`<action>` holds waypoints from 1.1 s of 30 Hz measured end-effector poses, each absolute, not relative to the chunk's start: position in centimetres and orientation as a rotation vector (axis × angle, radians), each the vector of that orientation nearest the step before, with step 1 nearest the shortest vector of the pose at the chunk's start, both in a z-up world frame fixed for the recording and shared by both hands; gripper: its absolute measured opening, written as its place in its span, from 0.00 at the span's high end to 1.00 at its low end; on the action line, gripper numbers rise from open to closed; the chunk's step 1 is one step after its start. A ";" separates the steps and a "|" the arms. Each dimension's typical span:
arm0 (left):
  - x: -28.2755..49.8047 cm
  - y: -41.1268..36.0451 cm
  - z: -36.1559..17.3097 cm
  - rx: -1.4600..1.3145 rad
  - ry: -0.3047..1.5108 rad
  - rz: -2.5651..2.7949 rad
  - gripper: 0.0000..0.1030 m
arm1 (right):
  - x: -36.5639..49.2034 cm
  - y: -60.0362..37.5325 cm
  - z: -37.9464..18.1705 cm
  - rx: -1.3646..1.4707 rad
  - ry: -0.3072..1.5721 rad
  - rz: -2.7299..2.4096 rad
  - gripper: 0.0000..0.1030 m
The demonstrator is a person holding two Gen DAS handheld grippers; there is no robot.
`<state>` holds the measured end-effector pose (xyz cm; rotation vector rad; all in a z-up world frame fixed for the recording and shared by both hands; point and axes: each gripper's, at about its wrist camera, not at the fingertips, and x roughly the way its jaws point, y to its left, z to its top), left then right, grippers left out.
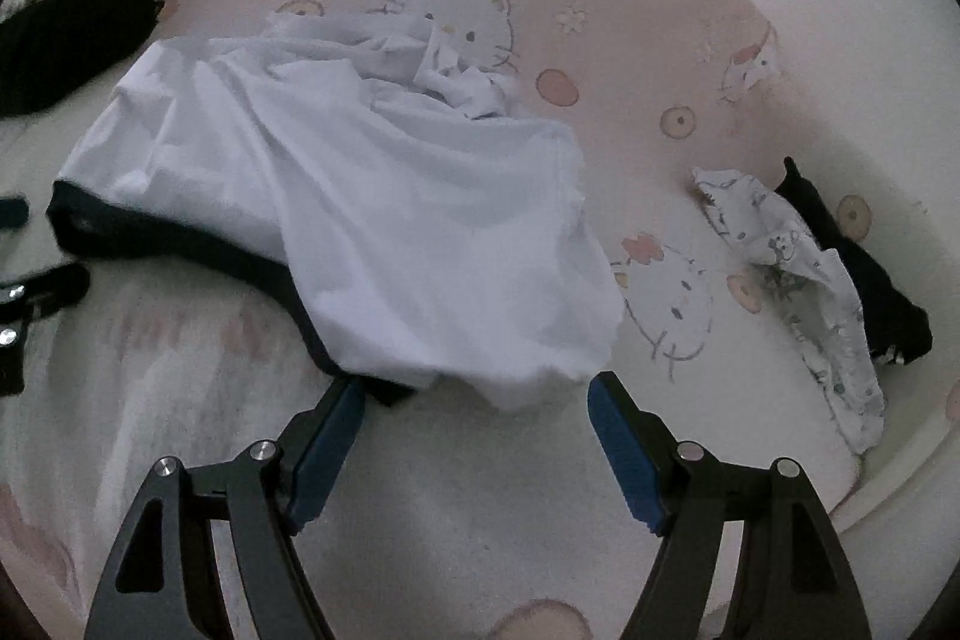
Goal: Fold clothes
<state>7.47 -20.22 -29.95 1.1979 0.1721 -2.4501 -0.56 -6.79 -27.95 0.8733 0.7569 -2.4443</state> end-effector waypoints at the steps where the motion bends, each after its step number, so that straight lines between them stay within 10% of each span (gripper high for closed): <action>1: 7.4 -20.2 -30.0 1.202 0.156 -2.442 0.02 | -0.5 -7.0 -27.9 0.879 0.756 -2.448 0.26; 7: 7.6 -20.6 -29.7 1.179 0.207 -2.409 0.03 | -0.6 -7.3 -27.9 0.934 0.707 -2.462 0.27; 16: 7.0 -19.0 -28.5 1.130 -0.070 -2.413 0.57 | 2.7 -7.3 -27.7 0.943 0.662 -2.367 0.28; 26: 4.9 -20.1 -28.2 1.176 -0.070 -2.396 0.56 | -1.2 -8.4 -27.8 1.002 0.536 -2.443 0.29; 33: 4.7 -20.5 -27.4 1.135 -0.032 -2.392 0.56 | -2.6 -9.2 -27.6 1.021 0.550 -2.451 0.77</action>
